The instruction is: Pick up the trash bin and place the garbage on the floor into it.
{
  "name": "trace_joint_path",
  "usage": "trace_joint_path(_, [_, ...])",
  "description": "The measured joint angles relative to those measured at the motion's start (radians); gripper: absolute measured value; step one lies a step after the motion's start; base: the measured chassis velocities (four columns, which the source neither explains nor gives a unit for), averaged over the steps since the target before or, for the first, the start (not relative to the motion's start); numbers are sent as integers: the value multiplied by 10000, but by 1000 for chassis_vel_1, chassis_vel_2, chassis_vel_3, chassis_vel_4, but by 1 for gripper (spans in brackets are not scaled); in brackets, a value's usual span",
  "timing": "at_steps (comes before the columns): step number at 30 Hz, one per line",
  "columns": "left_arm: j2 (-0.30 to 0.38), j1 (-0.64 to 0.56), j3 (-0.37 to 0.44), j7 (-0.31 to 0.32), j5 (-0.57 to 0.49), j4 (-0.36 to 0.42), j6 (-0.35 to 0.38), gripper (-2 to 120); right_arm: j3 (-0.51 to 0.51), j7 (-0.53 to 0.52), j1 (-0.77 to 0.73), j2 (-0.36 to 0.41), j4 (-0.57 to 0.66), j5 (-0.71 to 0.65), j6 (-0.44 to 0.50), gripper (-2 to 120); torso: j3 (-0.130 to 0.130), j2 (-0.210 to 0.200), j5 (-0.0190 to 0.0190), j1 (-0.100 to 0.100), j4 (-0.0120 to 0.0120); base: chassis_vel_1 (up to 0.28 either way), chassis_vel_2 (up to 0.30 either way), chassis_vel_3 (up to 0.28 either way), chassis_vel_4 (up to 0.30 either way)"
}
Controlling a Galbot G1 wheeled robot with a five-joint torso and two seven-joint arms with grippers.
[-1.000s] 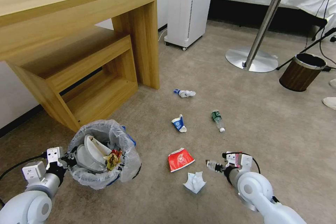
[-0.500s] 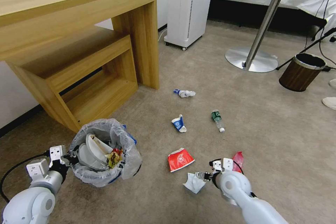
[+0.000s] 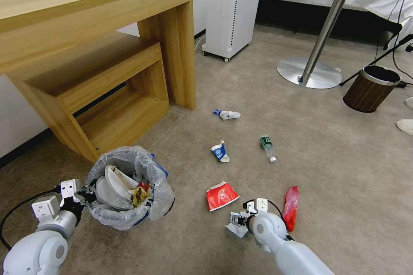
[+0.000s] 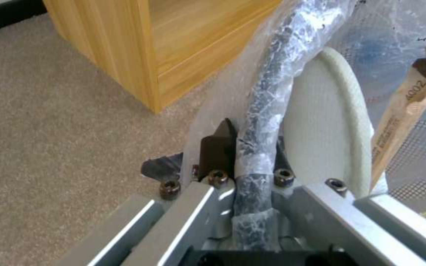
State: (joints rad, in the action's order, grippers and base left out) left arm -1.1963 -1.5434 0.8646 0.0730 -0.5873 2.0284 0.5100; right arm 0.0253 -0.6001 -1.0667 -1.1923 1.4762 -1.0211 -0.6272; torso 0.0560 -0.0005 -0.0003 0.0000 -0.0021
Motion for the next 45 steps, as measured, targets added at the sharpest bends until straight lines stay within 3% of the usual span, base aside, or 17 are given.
trace_joint_path(4, [-37,-5,-7,0,14,2,-29,0,16,74,-45,1,-30,142,75,66,0,0,0,0,0,0,0,0,0])
trace_joint_path(6, [-77,-19,-28,-7,61,1,-73,0,40,127,-90,1,-56,285,161,54,-1,1,-2,0,-1,0,0,0,0])
trace_joint_path(14, [-102,-94,-32,-37,96,9,-147,0,106,397,-237,55,-102,666,524,26,-2,1,-2,-1,-2,0,0,0,0])
trace_joint_path(16, [-111,-102,-30,-42,108,18,-177,0,78,583,-344,114,56,670,639,17,0,0,13,0,2,0,0,0,0])
trace_joint_path(17, [-111,-102,-30,-42,108,18,-177,0,78,583,-344,114,56,670,639,17,0,0,13,0,2,0,0,0,0])
trace_joint_path(20, [-115,-89,-43,-41,115,14,-197,0,-258,1211,-735,450,672,702,1132,2,0,0,3,0,2,0,0,0,0])
trace_joint_path(23, [-112,-84,-44,-43,115,7,-198,0,-418,1665,-922,638,947,767,1506,0,0,0,7,0,0,0,0,0,0])
trace_joint_path(24, [-96,-75,-44,-42,115,-5,-200,0,-642,2571,-1156,890,1215,999,2254,0,0,0,5,0,1,0,0,0,0])
trace_joint_path(25, [-96,-75,-44,-42,115,-5,-200,0,-642,2571,-1156,890,1215,999,2254,0,0,0,5,0,1,0,0,0,0])
trace_joint_path(28, [-70,-59,-43,-43,108,-19,-201,0,-911,5849,-1822,1632,1936,1465,5694,0,0,0,4,0,0,0,0,0,0])
trace_joint_path(29, [-70,-59,-43,-43,108,-19,-201,0,-911,5849,-1822,1632,1936,1465,5694,0,0,0,4,0,0,0,0,0,0])
trace_joint_path(33, [-80,-66,-61,-40,110,30,-185,0,-672,8177,-2032,2094,2584,1704,7972,0,0,0,4,0,0,0,0,0,0])
trace_joint_path(40, [-122,-144,-55,4,119,230,-100,0,415,9139,-1296,2570,3820,1520,8702,0,0,1,0,0,0,0,0,0,0])
trace_joint_path(43, [-141,-197,-34,40,126,327,-42,0,1002,8952,-634,2761,4431,1183,8427,0,0,1,0,0,0,0,0,0,0])
trace_joint_path(45, [-175,-267,-26,50,156,434,-7,0,1779,8296,289,2921,5001,619,7907,0,0,0,0,0,0,0,0,0,0])
